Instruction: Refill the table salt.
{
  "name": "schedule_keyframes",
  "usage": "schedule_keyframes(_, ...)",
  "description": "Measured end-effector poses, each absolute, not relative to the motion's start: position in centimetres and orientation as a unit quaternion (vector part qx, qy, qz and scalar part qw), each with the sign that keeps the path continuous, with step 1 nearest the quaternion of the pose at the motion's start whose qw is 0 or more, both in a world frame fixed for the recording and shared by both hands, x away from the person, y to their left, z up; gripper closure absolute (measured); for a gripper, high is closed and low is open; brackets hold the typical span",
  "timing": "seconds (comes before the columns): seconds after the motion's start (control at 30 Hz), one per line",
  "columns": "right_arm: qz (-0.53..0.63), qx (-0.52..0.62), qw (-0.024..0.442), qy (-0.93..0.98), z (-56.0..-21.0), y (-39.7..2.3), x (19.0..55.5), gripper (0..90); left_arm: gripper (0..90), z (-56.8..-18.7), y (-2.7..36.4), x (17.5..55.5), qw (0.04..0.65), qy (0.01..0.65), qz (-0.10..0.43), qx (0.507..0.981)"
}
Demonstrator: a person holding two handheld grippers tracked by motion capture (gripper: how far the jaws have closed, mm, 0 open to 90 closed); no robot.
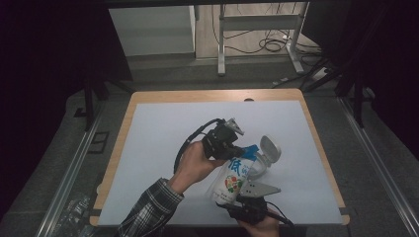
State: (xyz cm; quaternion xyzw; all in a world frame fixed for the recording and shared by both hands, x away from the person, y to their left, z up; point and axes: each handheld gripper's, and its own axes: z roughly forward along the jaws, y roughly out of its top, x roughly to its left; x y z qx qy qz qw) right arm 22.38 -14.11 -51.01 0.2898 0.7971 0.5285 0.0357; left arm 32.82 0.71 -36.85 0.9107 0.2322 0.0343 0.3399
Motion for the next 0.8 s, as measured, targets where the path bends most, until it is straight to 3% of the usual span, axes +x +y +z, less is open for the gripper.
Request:
schedule_keyframes(0.33,0.541,0.301,0.009,0.785,-50.9,-14.3,22.5,69.7,90.0,-36.8,-0.4,33.4,0.313,0.229,0.032,0.921)
schedule_keyframes(0.8,0.543,0.290,0.017,0.788,-50.5,-14.1,22.4,70.6,89.9,-36.6,-1.3,33.7,0.299,0.230,0.030,0.925)
